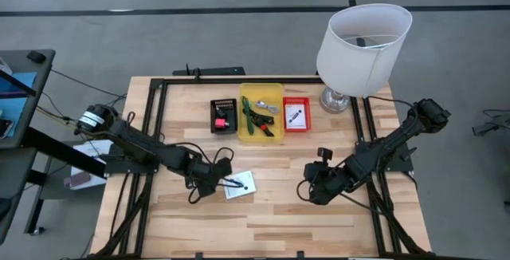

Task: Pick and place items into bin
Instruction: Put the white card reader box into the red bin

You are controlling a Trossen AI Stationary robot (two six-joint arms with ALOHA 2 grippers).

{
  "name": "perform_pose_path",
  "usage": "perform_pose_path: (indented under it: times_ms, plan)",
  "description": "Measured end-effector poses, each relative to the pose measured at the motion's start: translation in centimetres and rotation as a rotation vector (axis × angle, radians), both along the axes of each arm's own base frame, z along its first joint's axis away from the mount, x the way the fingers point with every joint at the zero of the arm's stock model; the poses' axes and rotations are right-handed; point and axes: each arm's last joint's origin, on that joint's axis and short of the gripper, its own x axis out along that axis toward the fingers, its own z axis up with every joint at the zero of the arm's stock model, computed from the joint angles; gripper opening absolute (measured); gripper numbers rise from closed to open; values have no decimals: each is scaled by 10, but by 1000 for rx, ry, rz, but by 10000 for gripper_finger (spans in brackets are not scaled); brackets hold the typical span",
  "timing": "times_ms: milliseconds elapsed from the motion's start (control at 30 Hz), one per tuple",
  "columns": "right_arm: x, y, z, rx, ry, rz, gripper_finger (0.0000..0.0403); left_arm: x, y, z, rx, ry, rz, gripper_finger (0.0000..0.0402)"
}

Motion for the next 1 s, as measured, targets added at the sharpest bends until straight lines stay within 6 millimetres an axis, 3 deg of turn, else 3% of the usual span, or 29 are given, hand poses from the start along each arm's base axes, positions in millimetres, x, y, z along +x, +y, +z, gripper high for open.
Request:
perform_pose_path:
  times_ms: [500, 1000]
  plan:
    - [2, 1, -5, -11, 19, 3, 79, 11, -4, -27, 39, 42, -35, 206]
    - [2, 1, -5, -15, 21, 3, 79, 17, -5, -25, 75, -26, -69, 206]
